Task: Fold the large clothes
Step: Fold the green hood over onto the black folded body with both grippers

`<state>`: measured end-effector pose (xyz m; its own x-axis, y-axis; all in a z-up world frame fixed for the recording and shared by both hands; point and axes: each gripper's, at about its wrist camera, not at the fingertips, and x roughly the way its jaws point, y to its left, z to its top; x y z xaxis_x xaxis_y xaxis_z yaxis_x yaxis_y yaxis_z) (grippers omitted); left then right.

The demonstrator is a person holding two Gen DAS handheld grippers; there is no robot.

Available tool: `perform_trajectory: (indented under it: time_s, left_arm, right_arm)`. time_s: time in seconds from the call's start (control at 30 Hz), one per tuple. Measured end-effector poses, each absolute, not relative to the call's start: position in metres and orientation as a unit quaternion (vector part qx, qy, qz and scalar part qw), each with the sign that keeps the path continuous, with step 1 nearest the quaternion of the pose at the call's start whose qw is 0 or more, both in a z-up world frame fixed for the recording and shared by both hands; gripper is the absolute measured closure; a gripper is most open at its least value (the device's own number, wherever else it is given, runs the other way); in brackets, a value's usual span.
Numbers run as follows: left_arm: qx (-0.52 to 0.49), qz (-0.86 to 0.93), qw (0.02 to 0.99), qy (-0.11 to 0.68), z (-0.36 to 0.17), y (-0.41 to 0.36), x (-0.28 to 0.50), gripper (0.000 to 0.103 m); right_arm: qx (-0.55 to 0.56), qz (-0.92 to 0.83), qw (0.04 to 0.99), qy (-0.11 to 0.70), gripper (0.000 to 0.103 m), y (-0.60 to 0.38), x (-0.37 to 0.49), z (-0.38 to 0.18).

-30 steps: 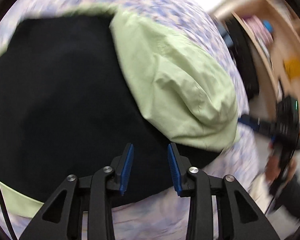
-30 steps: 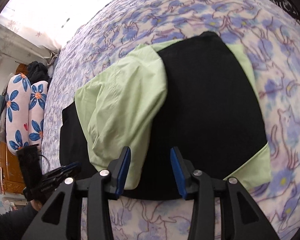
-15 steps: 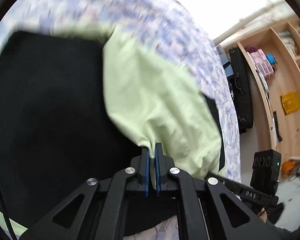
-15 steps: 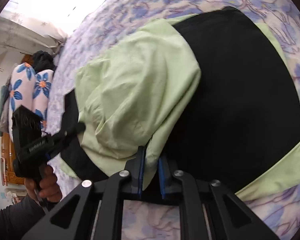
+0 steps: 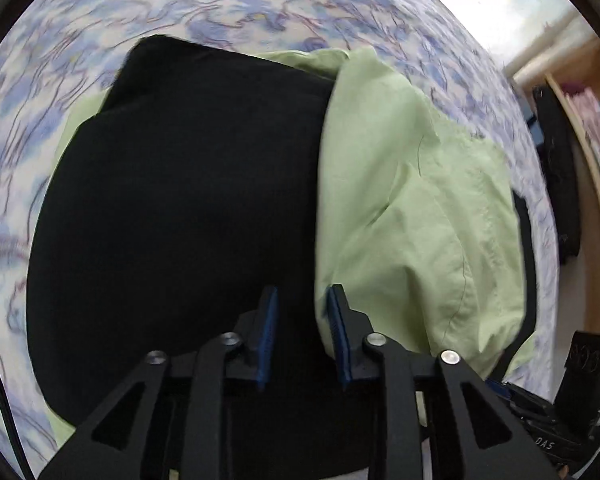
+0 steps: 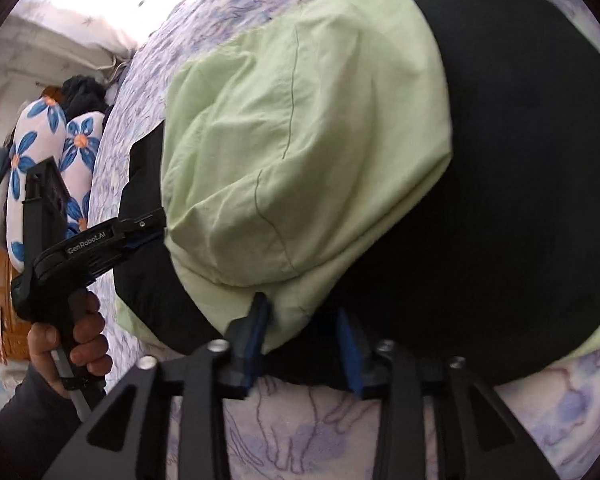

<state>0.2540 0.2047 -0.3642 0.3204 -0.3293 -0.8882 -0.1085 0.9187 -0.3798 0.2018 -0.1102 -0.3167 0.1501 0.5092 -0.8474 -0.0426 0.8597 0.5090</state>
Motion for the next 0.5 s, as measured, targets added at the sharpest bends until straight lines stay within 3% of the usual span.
perform_trajectory:
  time_s: [0.03,0.1,0.4,0.5]
  left_arm:
    - [-0.192,-0.060,0.791,0.578,-0.361,0.207,0.252,0.061]
    - [-0.196,-0.042,0.797,0.570,-0.351,0.210,0.245,0.058]
    - [-0.126,-0.107,0.841,0.515,-0.300,0.147,0.218,0.058]
    - [-0.116,-0.130,0.839,0.516,-0.308,0.121,0.228,0.069]
  right_arm:
    - [0.177,0.183,0.739,0.624,0.061,-0.114,0.201,-0.312]
    - [0.165,0.171,0.753,0.614,0.061,-0.126,0.200,-0.299]
    - [0.127,0.175,0.806,0.551,0.061,-0.134,0.226,-0.256]
    - [0.104,0.210,0.808,0.540,0.063,-0.112,0.239,-0.260]
